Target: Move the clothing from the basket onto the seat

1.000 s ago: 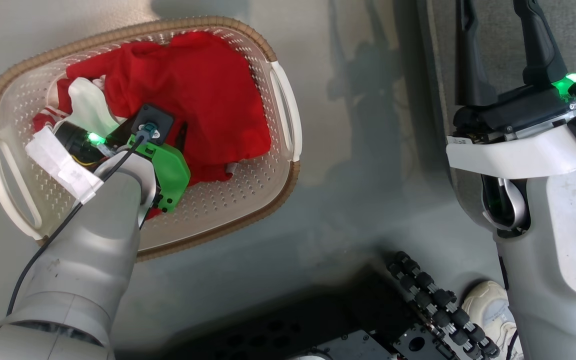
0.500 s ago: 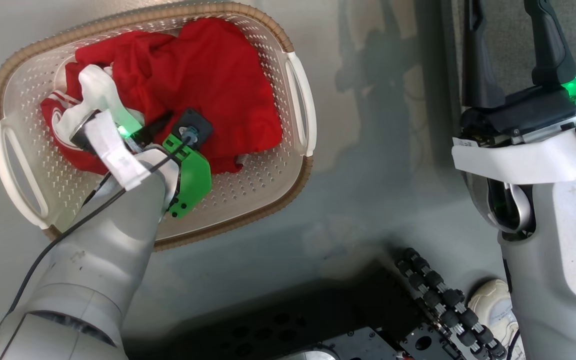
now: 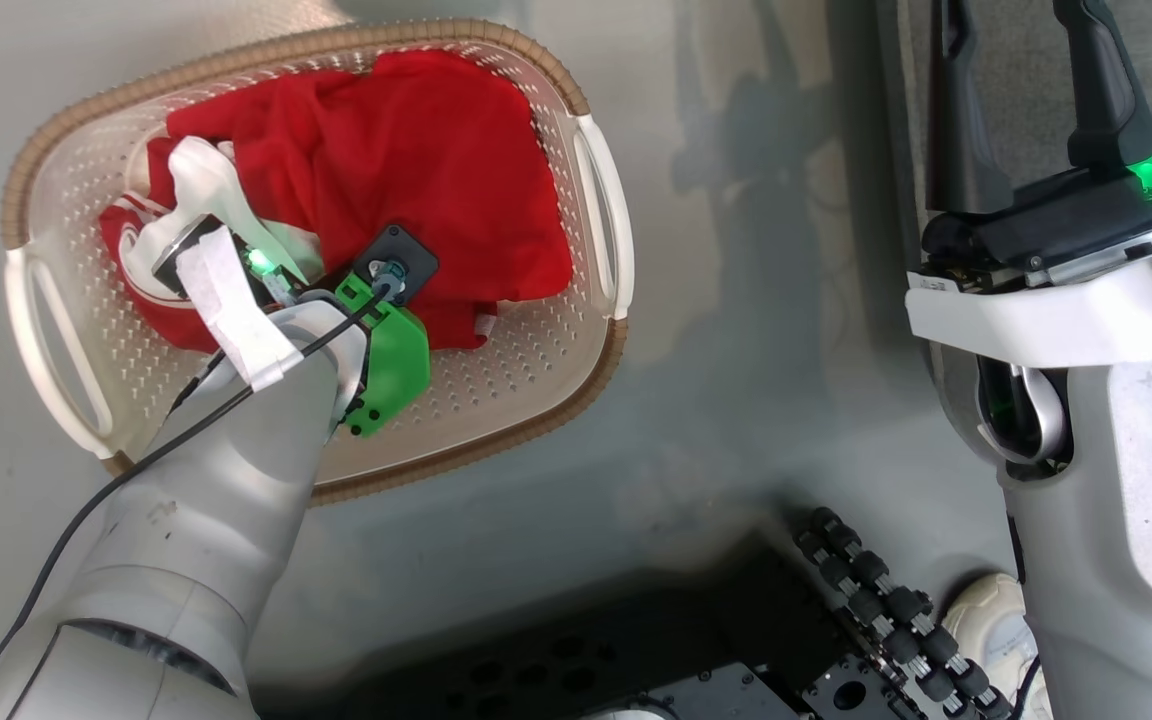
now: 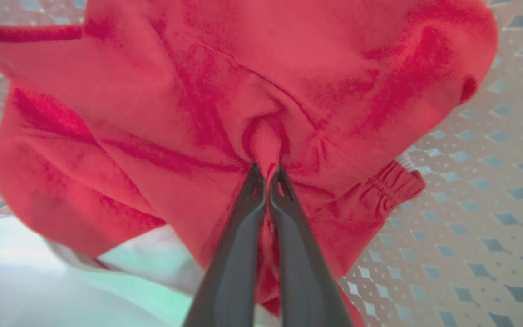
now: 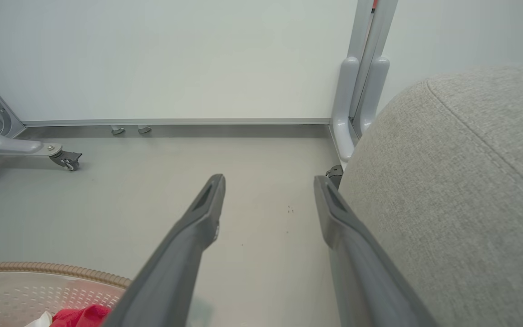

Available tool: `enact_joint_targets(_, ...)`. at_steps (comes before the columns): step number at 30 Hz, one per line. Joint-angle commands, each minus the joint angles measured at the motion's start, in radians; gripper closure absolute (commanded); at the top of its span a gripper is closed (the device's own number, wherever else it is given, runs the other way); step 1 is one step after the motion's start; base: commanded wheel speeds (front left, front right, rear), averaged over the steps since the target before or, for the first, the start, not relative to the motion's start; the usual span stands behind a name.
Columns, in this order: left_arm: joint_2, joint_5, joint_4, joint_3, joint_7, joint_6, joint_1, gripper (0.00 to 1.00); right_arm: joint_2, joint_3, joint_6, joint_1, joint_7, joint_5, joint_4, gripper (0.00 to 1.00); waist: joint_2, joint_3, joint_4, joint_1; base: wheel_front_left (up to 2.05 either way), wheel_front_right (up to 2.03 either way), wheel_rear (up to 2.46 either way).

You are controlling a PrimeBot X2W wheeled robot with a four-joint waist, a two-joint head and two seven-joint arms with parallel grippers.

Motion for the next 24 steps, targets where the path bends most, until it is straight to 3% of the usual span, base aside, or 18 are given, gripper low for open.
enact_joint_targets(1,-0.001,-0.007,-0.003,-0.004,-0.02,0.0,-0.006,1.0,-0.002,-0.003,0.0,-0.004,-0.003,-0.004,0.01,0.0,-0.0001,-0.03,0.012,0.0,0.0,0.0,0.0)
enact_joint_targets(9,-0.011,-0.079,-0.034,-0.033,-0.101,0.0,0.051,1.0,-0.002,-0.001,0.0,0.014,-0.003,-0.025,0.058,0.0,-0.0001,-0.144,0.043,0.0,0.0,0.0,0.0)
enact_joint_targets(18,-0.011,-0.233,-0.159,-0.104,-0.132,0.0,0.14,1.0,-0.002,-0.015,0.0,0.065,-0.003,-0.051,0.121,0.0,-0.0001,-0.289,0.09,0.0,0.0,0.0,0.0)
enact_joint_targets(24,-0.011,-0.288,-0.276,-0.102,-0.132,0.0,0.193,1.0,-0.002,-0.034,0.0,0.111,-0.003,-0.066,0.153,0.0,-0.0001,-0.38,0.123,0.0,0.0,0.0,0.0)
